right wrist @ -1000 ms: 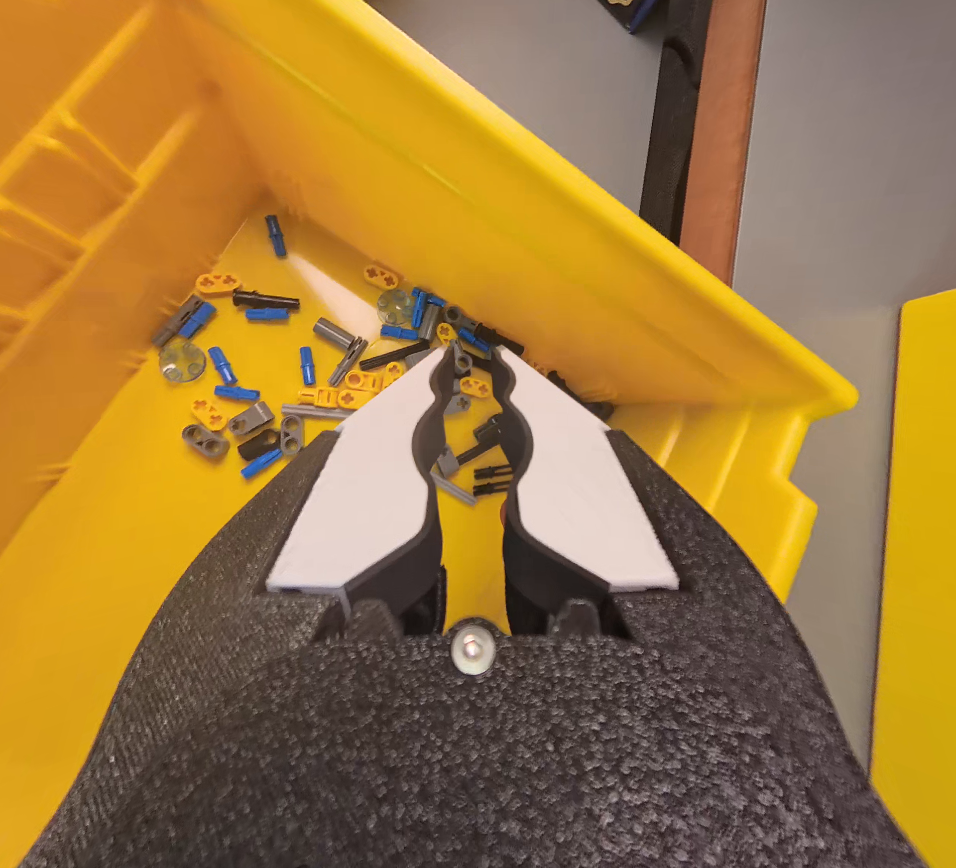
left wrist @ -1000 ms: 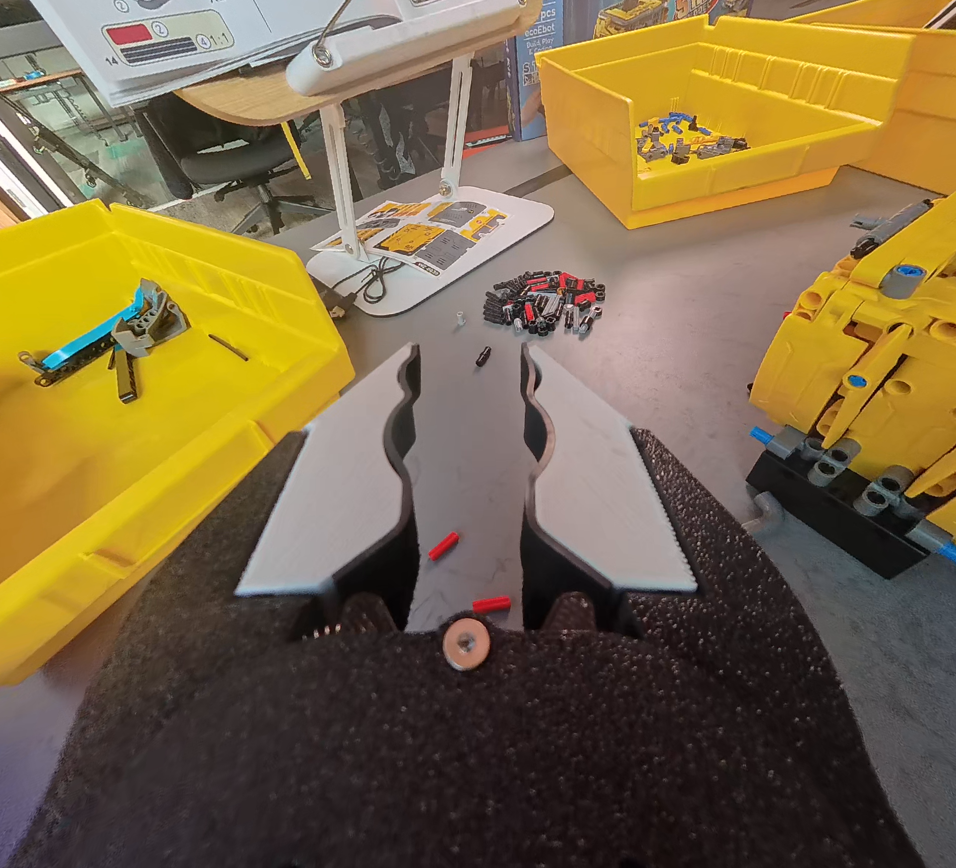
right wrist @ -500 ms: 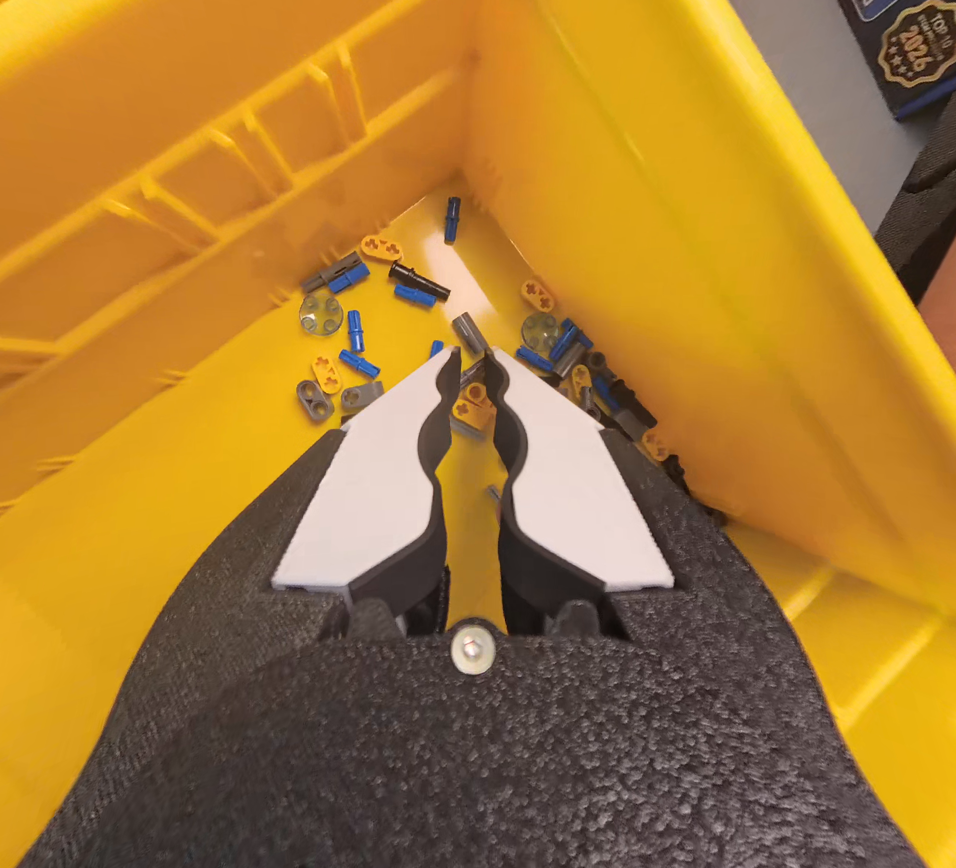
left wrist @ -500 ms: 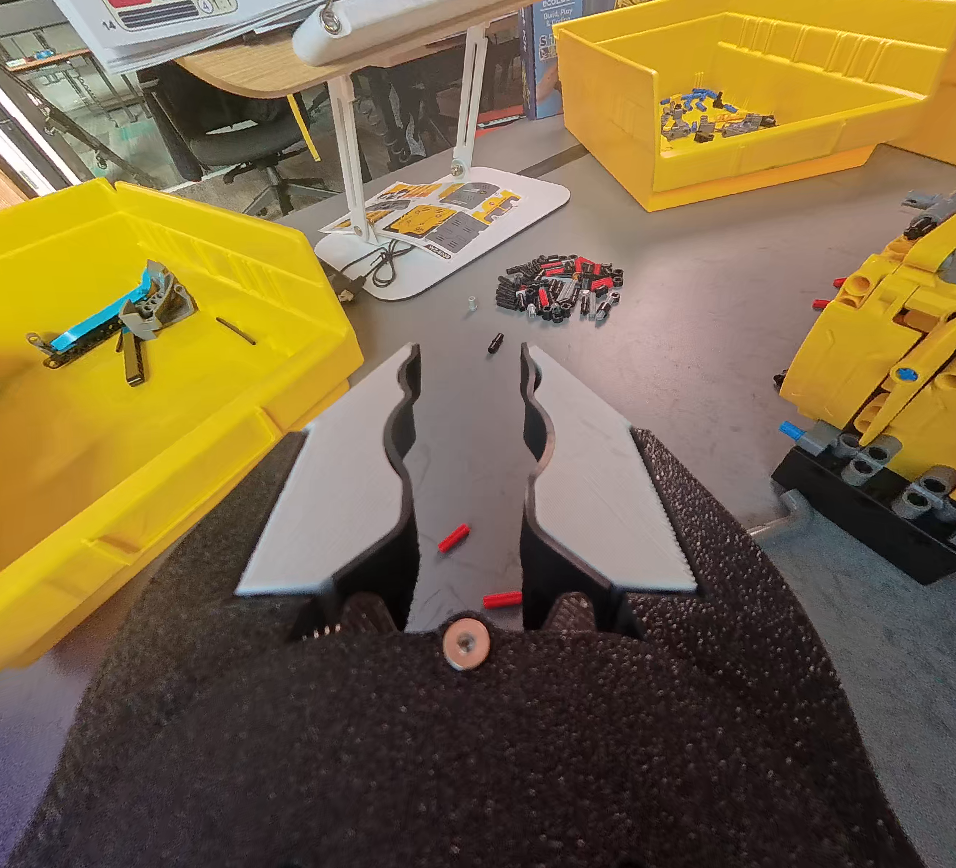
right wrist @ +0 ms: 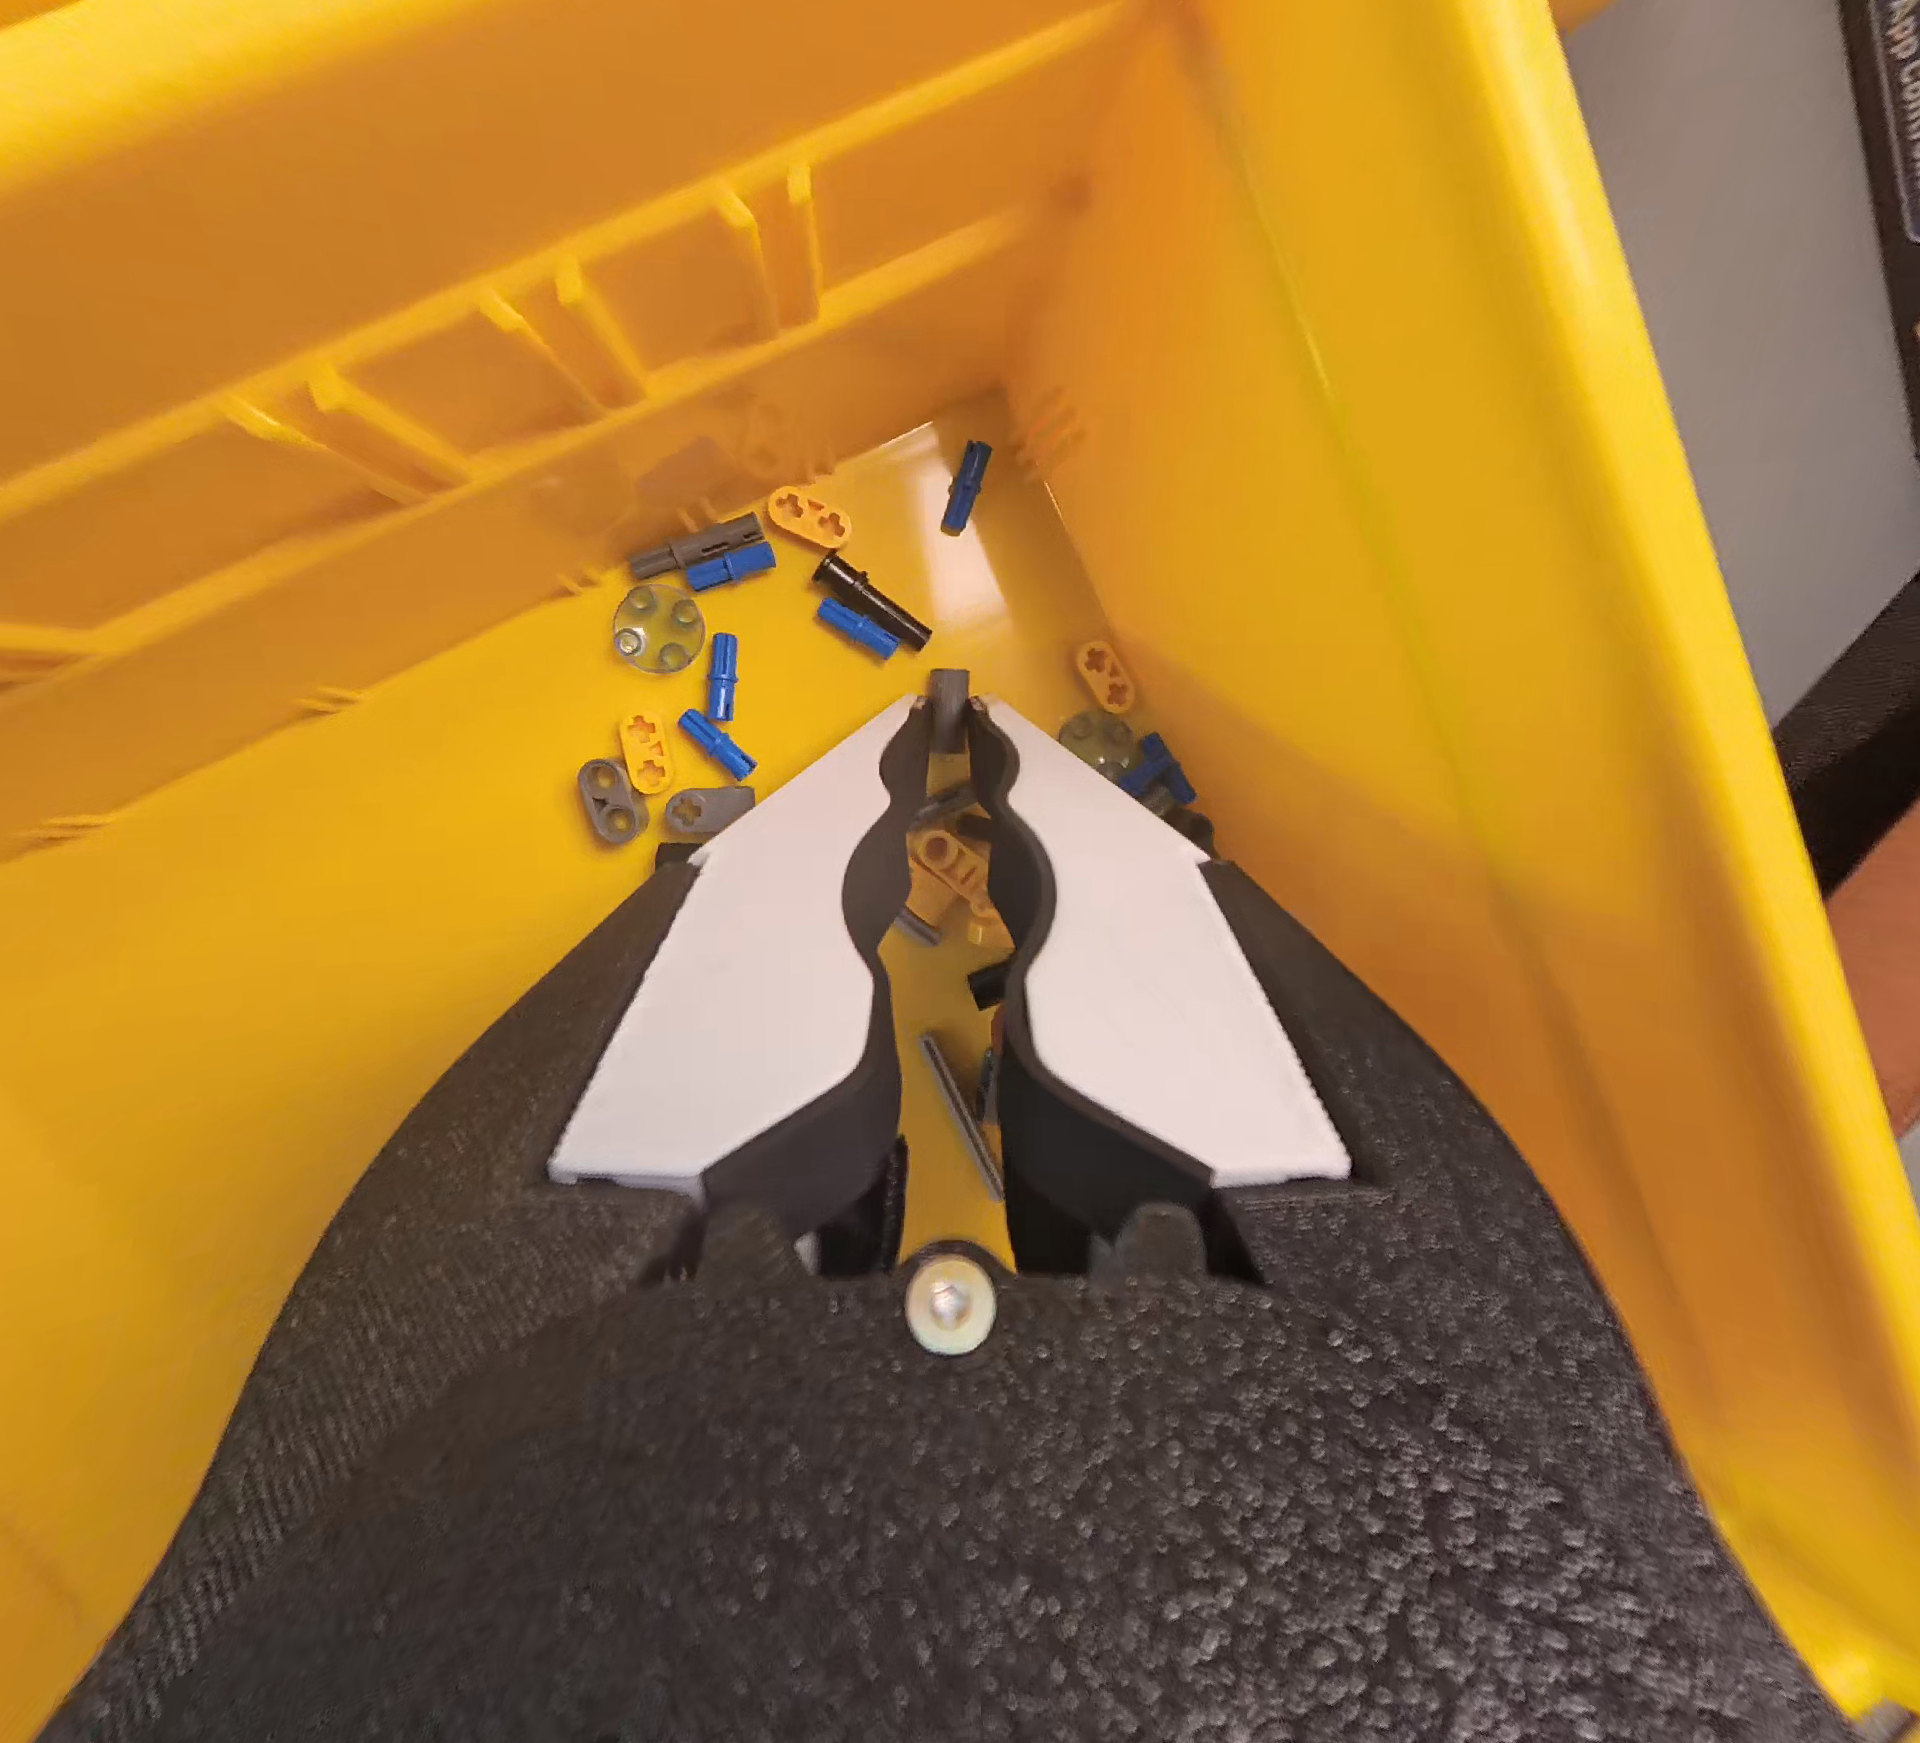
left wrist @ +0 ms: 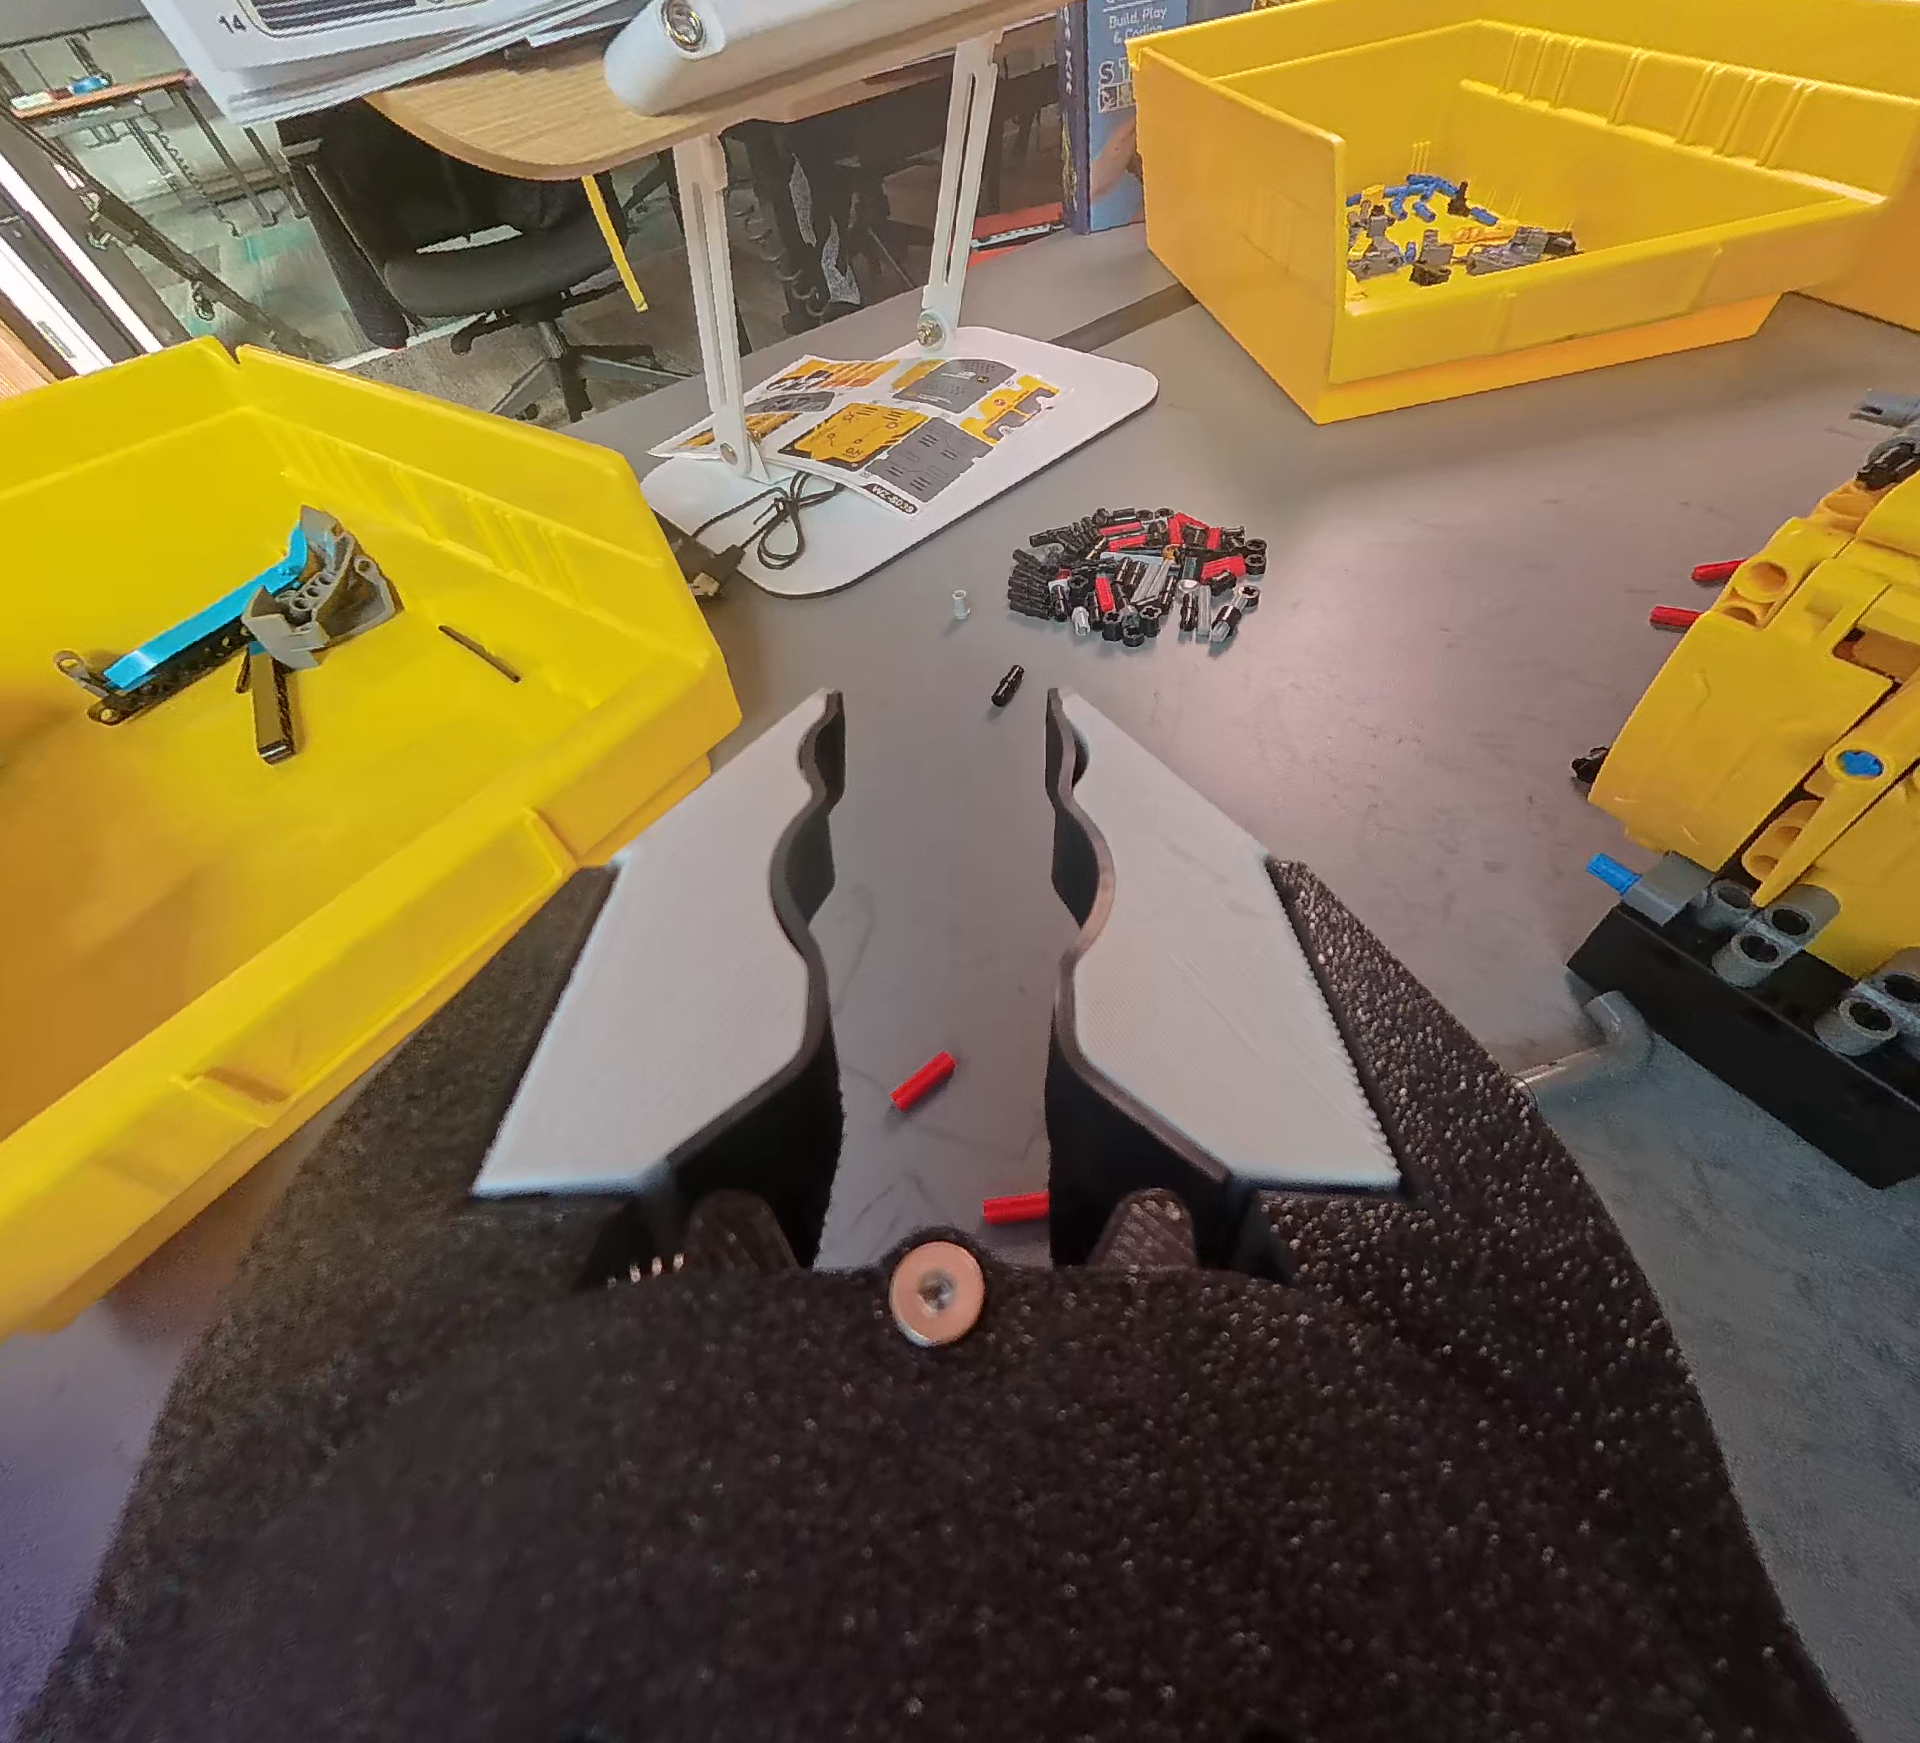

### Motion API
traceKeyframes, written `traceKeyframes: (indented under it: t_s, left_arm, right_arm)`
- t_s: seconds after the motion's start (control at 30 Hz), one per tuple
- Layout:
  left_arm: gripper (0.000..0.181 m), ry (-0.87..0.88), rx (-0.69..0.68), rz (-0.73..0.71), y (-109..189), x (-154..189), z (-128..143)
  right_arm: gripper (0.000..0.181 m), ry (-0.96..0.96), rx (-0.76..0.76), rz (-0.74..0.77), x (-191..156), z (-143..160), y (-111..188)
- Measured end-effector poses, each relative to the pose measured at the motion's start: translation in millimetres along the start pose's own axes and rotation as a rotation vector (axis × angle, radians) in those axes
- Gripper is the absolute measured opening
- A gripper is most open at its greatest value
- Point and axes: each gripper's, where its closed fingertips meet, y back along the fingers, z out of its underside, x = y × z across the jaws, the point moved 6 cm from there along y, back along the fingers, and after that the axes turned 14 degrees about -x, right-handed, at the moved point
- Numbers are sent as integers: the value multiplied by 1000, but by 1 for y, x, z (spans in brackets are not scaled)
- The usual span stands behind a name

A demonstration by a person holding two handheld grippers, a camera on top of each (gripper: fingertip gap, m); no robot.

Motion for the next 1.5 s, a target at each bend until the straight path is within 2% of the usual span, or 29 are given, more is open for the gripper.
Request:
traceKeyframes:
  t_s: [0.07,0.17,0.23,0.37,0.47,0.53,0.67,0.8,0.87,1.03,1.17,1.3,1.37,1.43,1.5]
  left_arm:
    - [38,-1,0,0,0,0,0]
    - [37,0,5,5,1,0,0]
    - [37,-1,7,6,1,0,0]
    - [37,-6,5,9,1,0,0]
    - [37,-18,5,10,1,2,0]
    - [37,-21,9,15,2,4,-1]
    - [37,-26,18,20,4,6,-2]
    - [37,-29,34,20,7,6,-5]
    - [37,-29,42,21,9,6,-6]
    - [37,-31,56,20,14,6,-8]
    - [37,-33,63,20,17,6,-10]
    - [37,-29,51,24,14,6,-8]
    - [37,-29,41,22,12,6,-6]
    - [37,-29,30,16,10,6,-4]
    - [38,-25,22,11,8,5,-3]
  right_arm:
    - [6,6,-3,-18,-2,1,3]
    - [6,41,163,-54,-24,-9,34]
    - [6,101,345,-55,-54,-18,71]
    - [6,283,622,110,-123,-20,137]
    - [6,374,746,208,-169,-15,165]
    - [6,394,801,212,-193,-14,172]
    - [6,396,775,129,-236,-19,159]
    - [6,218,524,39,-269,-45,112]
    - [6,102,423,-70,-284,-58,87]
    - [6,62,286,-121,-294,-79,38]
    - [7,78,200,-108,-293,-79,17]
    - [8,79,216,-90,-293,-79,17]
    - [15,84,256,-104,-293,-78,25]
    - [18,81,375,-119,-286,-77,56]
    - [14,12,498,-76,-254,-69,100]
